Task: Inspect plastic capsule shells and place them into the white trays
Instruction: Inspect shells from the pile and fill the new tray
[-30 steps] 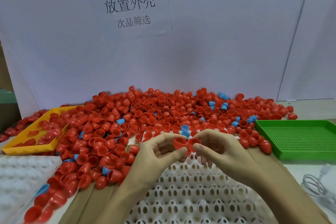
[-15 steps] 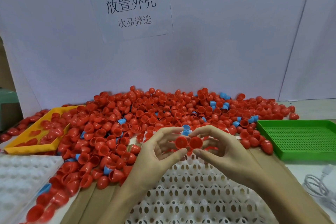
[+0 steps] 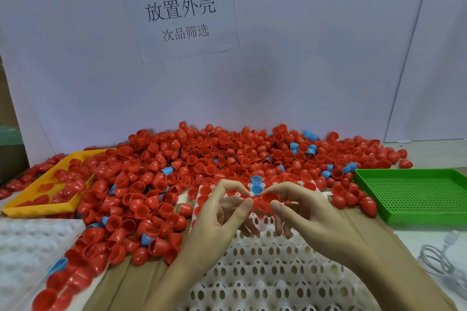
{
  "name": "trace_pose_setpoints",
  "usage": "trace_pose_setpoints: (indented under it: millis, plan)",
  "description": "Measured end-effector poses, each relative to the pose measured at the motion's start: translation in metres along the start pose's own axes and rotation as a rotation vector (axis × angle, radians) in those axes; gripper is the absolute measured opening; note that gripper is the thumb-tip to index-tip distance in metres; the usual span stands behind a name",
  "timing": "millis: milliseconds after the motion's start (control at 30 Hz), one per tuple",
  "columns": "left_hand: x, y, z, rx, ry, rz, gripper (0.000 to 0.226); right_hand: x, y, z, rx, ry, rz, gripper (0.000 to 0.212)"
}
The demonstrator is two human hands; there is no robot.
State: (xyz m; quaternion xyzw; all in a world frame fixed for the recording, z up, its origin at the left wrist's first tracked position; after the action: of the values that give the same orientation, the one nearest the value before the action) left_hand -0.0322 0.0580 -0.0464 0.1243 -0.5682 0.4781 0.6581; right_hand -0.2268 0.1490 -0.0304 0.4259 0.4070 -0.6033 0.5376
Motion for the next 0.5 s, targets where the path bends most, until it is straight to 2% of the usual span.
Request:
trace_pose_setpoints:
  millis: [100,267,500]
  plan:
    - [0.0007,0.0003,-0.0007,-0.012,-0.002,0.056,0.023,0.0007,0.0023,-0.0010,-0.003,0.027,0.024,0.027]
    - [0.0011,-0.0002,-0.0008,-0.019,-0.060,0.008,0.031,0.0020,0.0037,-0.0001,-0.025,0.071,0.092,0.036]
    - [0.0009,0.0026,-0.0003,-0.103,-0.140,-0.053,0.037,0.0028,0.0026,-0.0003,-0.058,0.068,0.098,0.032]
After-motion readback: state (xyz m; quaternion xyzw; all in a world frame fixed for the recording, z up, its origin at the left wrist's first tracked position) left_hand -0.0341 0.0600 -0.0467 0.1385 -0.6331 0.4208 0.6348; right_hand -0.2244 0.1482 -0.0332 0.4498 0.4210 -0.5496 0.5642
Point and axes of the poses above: each hand's wrist, its own z-axis towards the middle knuckle, its own y-axis out of the palm, x = y × z, the point moved 1 cm from there along z, towards the middle knuckle, and after that the axes turned 15 degrees about z, right-handed, at the moved point
